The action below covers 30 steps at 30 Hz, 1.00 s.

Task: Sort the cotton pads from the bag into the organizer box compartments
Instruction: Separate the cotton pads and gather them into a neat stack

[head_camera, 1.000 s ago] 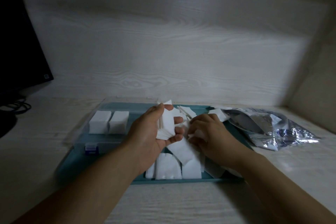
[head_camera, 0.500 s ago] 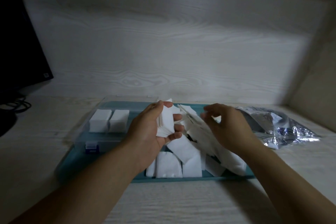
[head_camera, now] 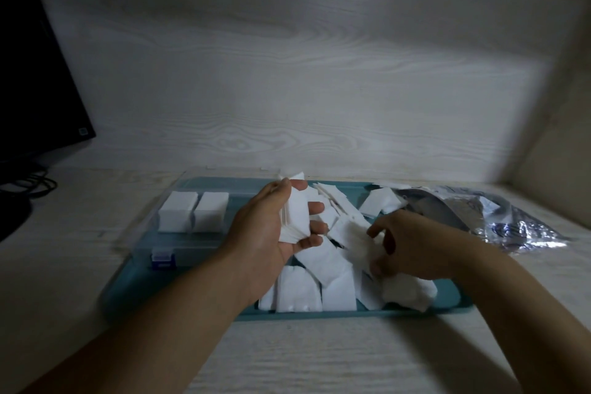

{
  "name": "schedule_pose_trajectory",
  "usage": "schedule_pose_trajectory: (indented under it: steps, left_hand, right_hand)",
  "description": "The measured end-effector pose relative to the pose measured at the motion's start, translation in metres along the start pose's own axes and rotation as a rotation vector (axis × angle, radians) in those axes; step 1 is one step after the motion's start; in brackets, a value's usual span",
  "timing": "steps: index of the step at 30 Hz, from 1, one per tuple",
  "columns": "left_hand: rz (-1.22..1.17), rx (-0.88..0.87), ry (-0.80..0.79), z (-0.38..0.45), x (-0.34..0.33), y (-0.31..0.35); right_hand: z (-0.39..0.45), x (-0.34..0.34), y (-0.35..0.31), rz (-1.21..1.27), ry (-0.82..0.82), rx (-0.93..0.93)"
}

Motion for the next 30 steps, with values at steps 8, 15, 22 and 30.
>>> schedule_pose_trajectory:
  steps: [8,15,22,30]
  left_hand:
    - [0.019,-0.008,0.003,0.0,0.002,0.001]
    - [-0.006,-0.016,0.003,-0.001,0.0,0.003]
    - [0.064,-0.032,0.0,-0.002,-0.001,-0.003]
    - [0.053,0.059,-0.157,-0.008,-0.012,-0.016]
  right_hand:
    - [0.001,0.025,-0.019,0.295,0.376,0.177]
    - [0.001,0.036,-0.015,0.831,0.538,0.062]
    - [-0.009,0.032,-0.034,1.289,0.368,0.134]
    - [-0.016,0.018,-0.055,1.152,0.461,0.107]
Point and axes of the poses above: each hand's wrist, its own z-axis towards the middle knuckle, its own x-axis out of the back of the hand, y = z × x, the point moved 6 cm from there along z, towards the middle knuckle, and after that the axes turned 12 degrees about y, right-handed, at the moved point
